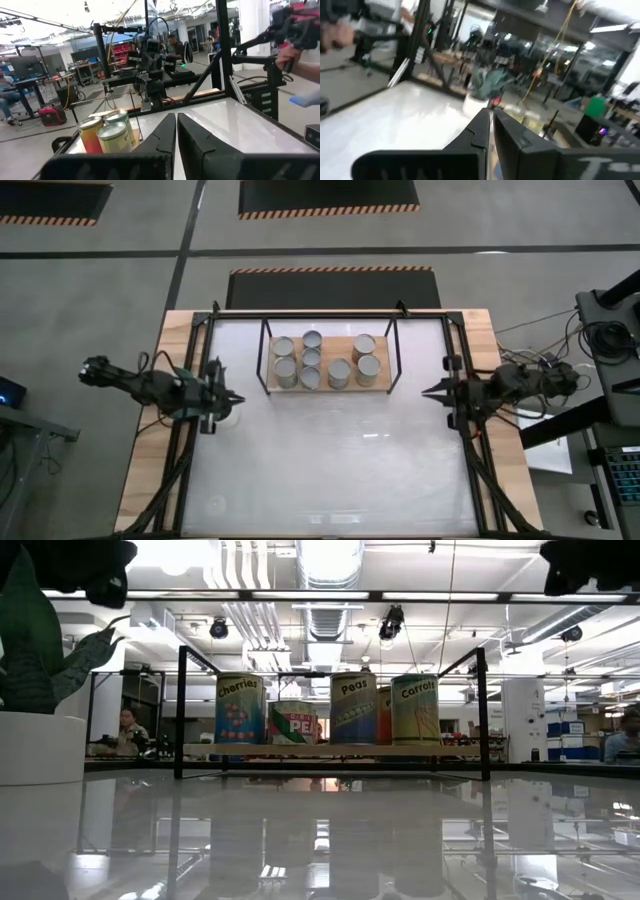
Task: Pick and place cans onto a shelf
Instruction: Return to Home Position
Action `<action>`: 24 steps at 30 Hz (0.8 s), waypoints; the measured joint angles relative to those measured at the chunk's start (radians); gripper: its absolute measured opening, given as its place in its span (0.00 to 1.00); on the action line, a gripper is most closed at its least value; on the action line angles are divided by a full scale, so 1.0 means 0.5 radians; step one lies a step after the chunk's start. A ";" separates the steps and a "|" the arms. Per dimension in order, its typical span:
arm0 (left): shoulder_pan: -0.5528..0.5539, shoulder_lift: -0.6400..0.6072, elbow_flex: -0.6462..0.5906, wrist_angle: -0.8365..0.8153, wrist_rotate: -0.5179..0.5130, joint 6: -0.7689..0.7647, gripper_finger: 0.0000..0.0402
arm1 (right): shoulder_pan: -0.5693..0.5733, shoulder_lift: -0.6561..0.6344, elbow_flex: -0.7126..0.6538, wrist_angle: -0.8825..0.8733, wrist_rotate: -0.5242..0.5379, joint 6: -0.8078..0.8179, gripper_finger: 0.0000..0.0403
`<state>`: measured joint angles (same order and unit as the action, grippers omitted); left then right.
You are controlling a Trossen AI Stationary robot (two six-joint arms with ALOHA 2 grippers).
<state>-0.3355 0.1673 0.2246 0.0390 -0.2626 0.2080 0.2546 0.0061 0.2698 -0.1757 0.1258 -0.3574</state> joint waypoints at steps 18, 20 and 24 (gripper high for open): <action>0.000 -0.132 -0.417 0.392 -0.099 -0.159 0.00 | -0.005 0.024 -0.513 0.505 -0.005 -0.085 0.02; -0.001 -0.128 -0.409 0.378 -0.131 -0.096 0.00 | -0.004 0.024 -0.513 0.553 -0.006 -0.079 0.02; -0.001 -0.124 -0.408 0.376 -0.134 -0.073 0.00 | -0.005 0.029 -0.514 0.511 0.015 -0.027 0.02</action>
<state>-0.3359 0.1051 0.0204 0.2272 -0.3294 0.1714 0.2523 0.0208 0.0128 0.0800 0.1332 -0.3708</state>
